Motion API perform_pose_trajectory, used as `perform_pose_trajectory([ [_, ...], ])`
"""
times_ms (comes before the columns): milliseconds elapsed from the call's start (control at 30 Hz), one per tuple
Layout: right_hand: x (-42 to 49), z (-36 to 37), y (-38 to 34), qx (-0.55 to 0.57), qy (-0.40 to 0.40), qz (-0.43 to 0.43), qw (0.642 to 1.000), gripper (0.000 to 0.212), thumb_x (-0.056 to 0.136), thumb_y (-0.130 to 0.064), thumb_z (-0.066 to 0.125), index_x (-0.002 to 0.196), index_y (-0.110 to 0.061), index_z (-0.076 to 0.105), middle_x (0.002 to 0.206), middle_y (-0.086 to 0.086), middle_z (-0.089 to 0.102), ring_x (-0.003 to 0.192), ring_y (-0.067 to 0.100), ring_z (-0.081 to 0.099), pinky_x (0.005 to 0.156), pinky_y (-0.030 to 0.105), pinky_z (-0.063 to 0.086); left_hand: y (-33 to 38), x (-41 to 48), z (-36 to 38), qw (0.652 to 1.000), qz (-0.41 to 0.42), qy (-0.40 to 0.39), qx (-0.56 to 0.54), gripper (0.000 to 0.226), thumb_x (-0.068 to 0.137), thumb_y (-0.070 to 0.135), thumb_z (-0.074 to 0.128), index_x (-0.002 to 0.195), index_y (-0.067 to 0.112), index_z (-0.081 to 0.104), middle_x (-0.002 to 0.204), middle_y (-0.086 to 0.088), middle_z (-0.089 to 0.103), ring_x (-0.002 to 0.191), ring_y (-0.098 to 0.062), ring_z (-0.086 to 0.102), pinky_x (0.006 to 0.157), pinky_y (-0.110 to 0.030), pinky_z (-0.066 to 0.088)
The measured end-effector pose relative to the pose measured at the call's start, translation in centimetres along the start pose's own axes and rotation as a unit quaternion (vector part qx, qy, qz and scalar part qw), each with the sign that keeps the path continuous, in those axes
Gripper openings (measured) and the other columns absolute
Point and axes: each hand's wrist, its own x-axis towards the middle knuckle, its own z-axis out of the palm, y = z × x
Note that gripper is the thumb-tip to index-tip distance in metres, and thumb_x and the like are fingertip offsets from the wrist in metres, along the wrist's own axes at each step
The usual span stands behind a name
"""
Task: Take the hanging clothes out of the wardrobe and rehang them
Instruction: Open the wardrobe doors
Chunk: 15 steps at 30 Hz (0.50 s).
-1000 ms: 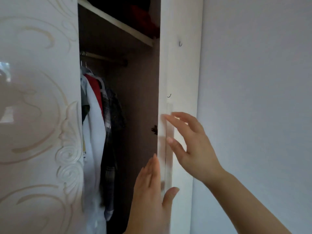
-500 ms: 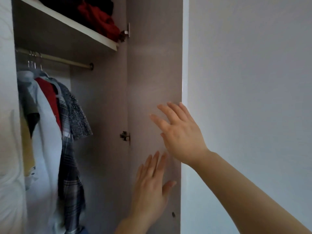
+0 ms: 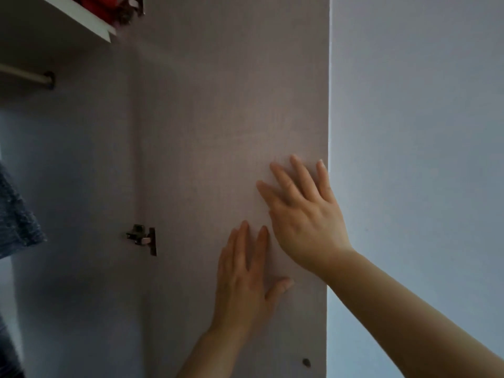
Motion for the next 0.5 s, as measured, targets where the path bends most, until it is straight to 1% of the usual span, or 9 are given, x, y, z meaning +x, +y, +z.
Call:
perform_pose_trajectory([
  [67,-0.3,1.5,0.6,-0.015,0.000,0.008,1.000,0.047,0.084,-0.028,0.045,0.128,-0.019,0.056,0.140,0.010,0.046,0.135,0.035,0.024,0.113,0.051,0.007,-0.4,0.5,1.2,1.000,0.015,0.013,0.000,0.079,0.085,0.066,0.032,0.148,0.022,0.014,0.149,-0.017,0.023,0.135,-0.033,0.023,0.105,-0.051,0.029],
  [133,-0.5,3.0,1.2,-0.033,-0.010,0.022,0.999,0.048,0.084,-0.028,0.049,0.130,-0.020,0.054,0.142,0.010,0.044,0.136,0.036,0.024,0.112,0.052,0.009,-0.9,1.0,2.4,0.999,0.024,0.020,-0.011,0.080,0.083,0.062,0.038,0.149,0.026,0.012,0.150,-0.016,0.020,0.136,-0.034,0.023,0.109,-0.049,0.027],
  [267,-0.9,6.0,1.5,-0.041,-0.039,0.056,0.997,0.049,0.087,-0.029,0.048,0.135,-0.022,0.047,0.146,0.011,0.038,0.137,0.037,0.021,0.112,0.054,0.009,-1.9,1.7,4.6,1.000,0.002,0.021,-0.011,0.075,0.081,0.055,0.043,0.146,0.022,0.025,0.149,-0.019,0.026,0.135,-0.036,0.025,0.105,-0.054,0.030],
  [333,-1.3,7.5,1.6,-0.035,-0.054,0.067,0.996,0.049,0.089,-0.030,0.046,0.137,-0.024,0.044,0.147,0.011,0.036,0.138,0.037,0.021,0.113,0.054,0.011,-2.3,1.9,5.6,1.000,-0.004,0.026,0.001,0.076,0.078,0.049,0.057,0.144,0.019,0.032,0.148,-0.021,0.028,0.134,-0.037,0.025,0.103,-0.056,0.033],
  [400,-1.6,9.0,1.8,-0.019,-0.062,0.077,0.995,0.048,0.090,-0.031,0.041,0.138,-0.024,0.042,0.149,0.011,0.033,0.139,0.036,0.019,0.112,0.053,0.012,-2.8,2.2,6.7,1.000,-0.006,0.024,0.019,0.083,0.070,0.041,0.073,0.141,0.016,0.039,0.146,-0.022,0.031,0.132,-0.038,0.026,0.100,-0.057,0.034],
  [433,-1.6,9.7,1.8,-0.007,-0.060,0.082,0.995,0.048,0.090,-0.031,0.041,0.138,-0.024,0.042,0.149,0.011,0.033,0.139,0.035,0.019,0.112,0.053,0.013,-3.0,2.3,7.2,0.999,-0.005,0.022,0.030,0.084,0.069,0.040,0.075,0.141,0.016,0.039,0.146,-0.022,0.031,0.132,-0.038,0.026,0.100,-0.057,0.034],
  [467,-1.7,10.5,1.9,0.005,-0.053,0.087,0.995,0.048,0.090,-0.030,0.042,0.138,-0.024,0.043,0.149,0.011,0.033,0.139,0.035,0.020,0.112,0.054,0.015,-3.2,2.5,7.6,0.999,-0.003,0.020,0.042,0.081,0.071,0.040,0.071,0.141,0.017,0.037,0.146,-0.021,0.030,0.133,-0.038,0.026,0.101,-0.057,0.033],
  [500,-1.8,11.1,1.9,0.017,-0.041,0.091,0.995,0.048,0.090,-0.029,0.043,0.137,-0.024,0.044,0.148,0.011,0.034,0.139,0.035,0.021,0.112,0.053,0.016,-3.4,2.6,8.0,0.998,-0.003,0.019,0.054,0.077,0.075,0.043,0.063,0.142,0.019,0.034,0.147,-0.019,0.027,0.134,-0.037,0.025,0.104,-0.055,0.031],
])
